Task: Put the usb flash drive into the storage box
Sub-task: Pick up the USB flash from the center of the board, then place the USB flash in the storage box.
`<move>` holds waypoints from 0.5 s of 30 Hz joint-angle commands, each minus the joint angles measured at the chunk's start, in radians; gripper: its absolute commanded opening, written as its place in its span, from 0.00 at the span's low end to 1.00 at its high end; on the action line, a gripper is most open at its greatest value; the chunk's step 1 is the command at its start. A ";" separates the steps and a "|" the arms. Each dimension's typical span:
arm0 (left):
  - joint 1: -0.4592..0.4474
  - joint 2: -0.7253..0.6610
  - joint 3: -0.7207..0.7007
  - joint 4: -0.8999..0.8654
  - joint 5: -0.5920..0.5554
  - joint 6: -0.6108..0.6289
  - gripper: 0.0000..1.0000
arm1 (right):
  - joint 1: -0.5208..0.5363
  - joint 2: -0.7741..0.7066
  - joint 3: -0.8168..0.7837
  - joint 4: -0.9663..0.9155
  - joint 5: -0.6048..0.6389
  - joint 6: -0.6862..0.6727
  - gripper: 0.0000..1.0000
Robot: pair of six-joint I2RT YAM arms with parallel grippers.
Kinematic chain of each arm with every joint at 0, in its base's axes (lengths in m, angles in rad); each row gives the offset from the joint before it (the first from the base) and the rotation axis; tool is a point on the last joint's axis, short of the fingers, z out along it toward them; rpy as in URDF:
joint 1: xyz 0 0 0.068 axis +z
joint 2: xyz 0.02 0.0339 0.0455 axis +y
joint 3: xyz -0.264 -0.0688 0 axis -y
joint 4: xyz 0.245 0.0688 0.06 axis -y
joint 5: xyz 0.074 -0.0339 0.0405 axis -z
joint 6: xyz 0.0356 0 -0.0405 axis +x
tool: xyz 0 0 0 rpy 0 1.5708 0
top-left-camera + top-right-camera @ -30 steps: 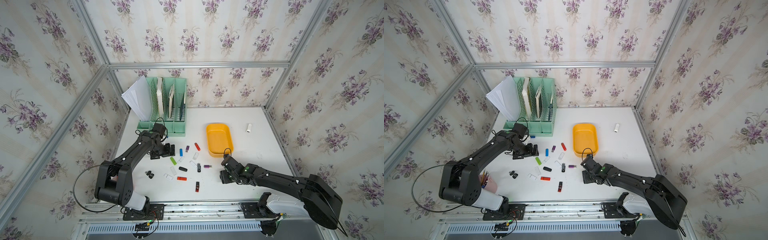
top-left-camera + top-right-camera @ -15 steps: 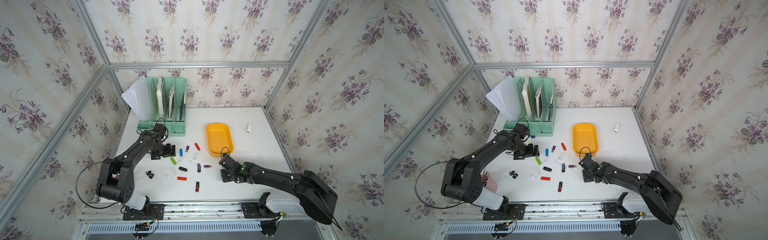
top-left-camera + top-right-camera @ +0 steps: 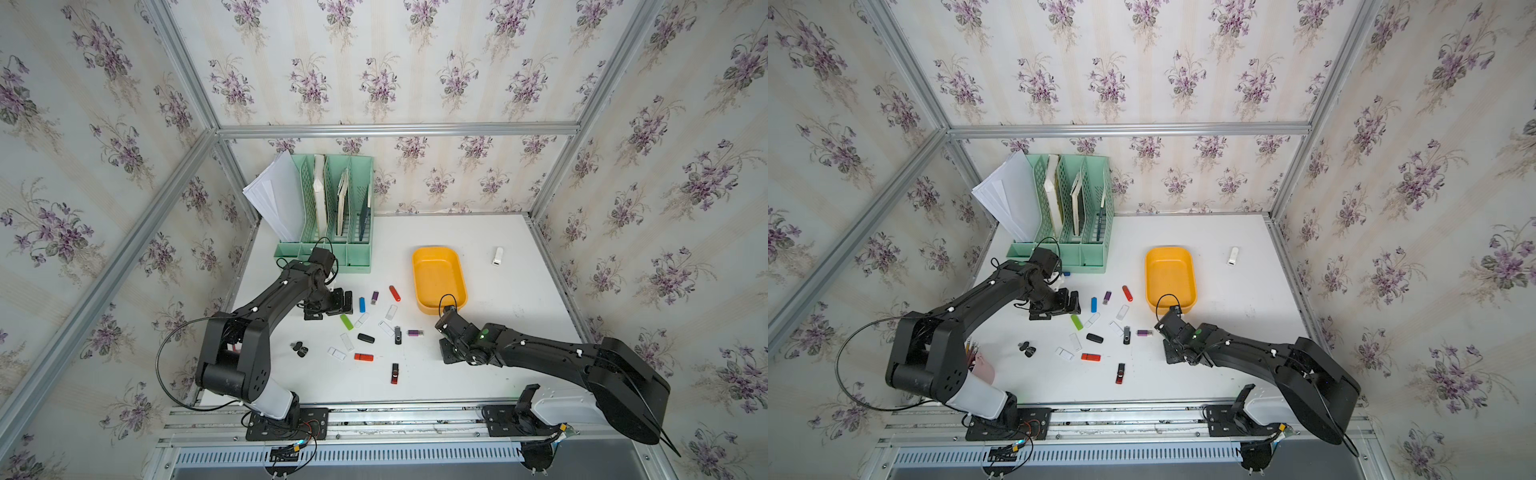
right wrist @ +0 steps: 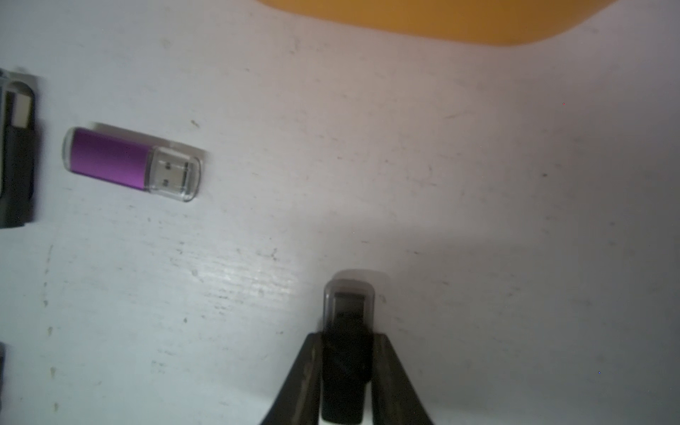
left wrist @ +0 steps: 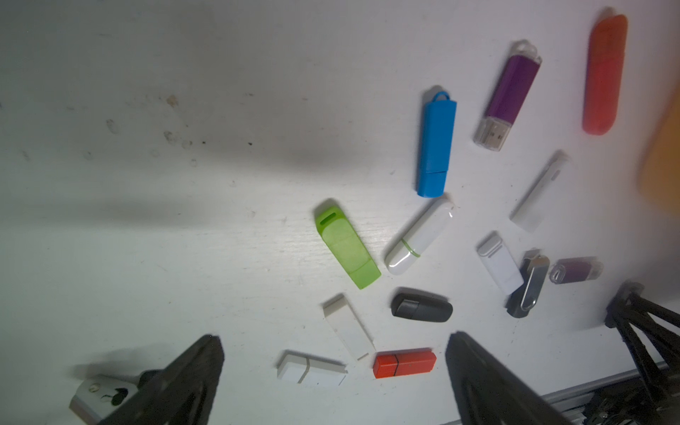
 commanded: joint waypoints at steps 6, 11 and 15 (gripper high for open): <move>-0.007 0.020 -0.003 0.000 0.009 -0.001 0.99 | 0.003 0.002 0.010 -0.075 -0.038 0.010 0.21; -0.012 0.030 -0.005 -0.001 0.008 0.000 0.99 | 0.005 -0.034 0.042 -0.117 -0.032 0.013 0.20; -0.014 0.037 -0.005 0.001 0.005 0.002 0.99 | 0.006 -0.089 0.101 -0.175 -0.020 0.016 0.19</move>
